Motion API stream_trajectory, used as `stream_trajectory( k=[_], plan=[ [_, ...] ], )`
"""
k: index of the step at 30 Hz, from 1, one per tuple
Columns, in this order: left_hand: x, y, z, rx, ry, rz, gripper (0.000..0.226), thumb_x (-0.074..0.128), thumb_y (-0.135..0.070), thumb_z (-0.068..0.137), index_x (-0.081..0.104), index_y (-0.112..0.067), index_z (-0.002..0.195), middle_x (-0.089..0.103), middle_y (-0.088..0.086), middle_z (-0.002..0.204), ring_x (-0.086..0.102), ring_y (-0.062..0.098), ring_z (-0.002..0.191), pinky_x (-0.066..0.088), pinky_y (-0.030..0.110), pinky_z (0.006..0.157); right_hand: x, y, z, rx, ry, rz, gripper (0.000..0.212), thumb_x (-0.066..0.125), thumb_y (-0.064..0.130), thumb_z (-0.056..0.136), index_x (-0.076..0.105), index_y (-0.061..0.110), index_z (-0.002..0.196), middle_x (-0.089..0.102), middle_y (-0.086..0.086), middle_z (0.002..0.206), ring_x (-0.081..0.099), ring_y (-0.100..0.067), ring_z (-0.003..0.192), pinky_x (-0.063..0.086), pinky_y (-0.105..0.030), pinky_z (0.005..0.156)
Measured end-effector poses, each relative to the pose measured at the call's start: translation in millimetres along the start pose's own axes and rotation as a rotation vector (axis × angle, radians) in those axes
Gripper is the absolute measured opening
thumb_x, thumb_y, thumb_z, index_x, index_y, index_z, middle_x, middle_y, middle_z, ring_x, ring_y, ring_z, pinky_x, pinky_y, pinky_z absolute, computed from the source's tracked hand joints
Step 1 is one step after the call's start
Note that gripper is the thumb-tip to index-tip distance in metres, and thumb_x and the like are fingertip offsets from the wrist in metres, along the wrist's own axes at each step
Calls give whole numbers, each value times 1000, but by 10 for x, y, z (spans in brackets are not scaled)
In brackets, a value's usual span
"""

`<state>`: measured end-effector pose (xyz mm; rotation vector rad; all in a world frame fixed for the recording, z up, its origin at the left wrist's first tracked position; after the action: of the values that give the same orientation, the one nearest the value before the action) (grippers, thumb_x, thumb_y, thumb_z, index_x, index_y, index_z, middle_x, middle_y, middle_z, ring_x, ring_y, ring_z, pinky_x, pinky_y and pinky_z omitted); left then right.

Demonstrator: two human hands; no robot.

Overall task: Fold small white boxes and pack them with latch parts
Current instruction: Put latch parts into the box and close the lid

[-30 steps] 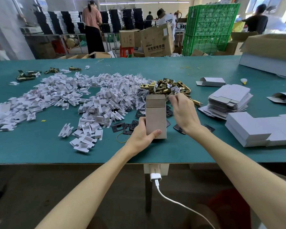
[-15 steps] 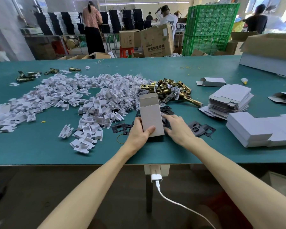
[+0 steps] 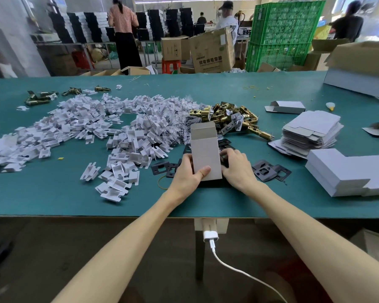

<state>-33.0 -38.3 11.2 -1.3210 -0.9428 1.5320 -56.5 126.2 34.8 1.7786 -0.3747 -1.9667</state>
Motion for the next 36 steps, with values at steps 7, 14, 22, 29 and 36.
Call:
stream_trajectory(
  k=[7, 14, 22, 29, 36],
  plan=[
    [-2, -21, -27, -12, 9, -4, 49, 74, -21, 97, 42, -12, 132, 59, 3, 129, 60, 17, 117, 48, 21, 92, -3, -70, 158, 99, -10, 77, 37, 62, 27, 100, 61, 6, 131, 60, -18, 133, 51, -38, 125, 43, -47, 107],
    [-7, -34, -31, -14, 11, -6, 46, 75, -22, 96, 41, -17, 128, 60, 0, 125, 61, 14, 113, 48, 17, 88, 14, -62, 187, 197, -17, 56, 37, 66, 31, 97, 58, 8, 124, 55, -19, 130, 42, -38, 122, 38, -43, 101],
    [-12, -47, -40, 1, 21, -10, 51, 75, -20, 96, 44, -9, 134, 61, 6, 131, 61, 19, 118, 52, 33, 101, -228, -45, 114, 118, -81, 313, 28, 74, 13, 92, 65, 6, 118, 70, -14, 114, 63, -23, 95, 49, -34, 87],
    [11, -39, -56, -5, 48, -48, 43, 74, -19, 97, 44, -16, 128, 63, 0, 126, 63, 11, 111, 52, 17, 90, -1013, 189, 95, -15, -469, 497, 18, 67, 9, 97, 70, 4, 114, 69, -12, 107, 66, -22, 89, 57, -37, 86],
    [24, -32, -52, 7, 63, -101, 43, 75, -15, 95, 45, -19, 127, 65, -1, 124, 64, 15, 115, 54, 22, 93, -1059, 814, 128, -323, -254, 154, 16, 71, 6, 92, 75, 7, 107, 73, -11, 102, 65, -28, 94, 53, -41, 87]
  ],
)
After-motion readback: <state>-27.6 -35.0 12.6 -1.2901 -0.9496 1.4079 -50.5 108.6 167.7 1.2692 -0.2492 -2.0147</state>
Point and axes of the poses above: each hand's wrist, its own z-axis towards the middle knuckle, its own x-axis out of the palm, y = z × x, the point moved 6 cm from there along z, towards the middle knuckle
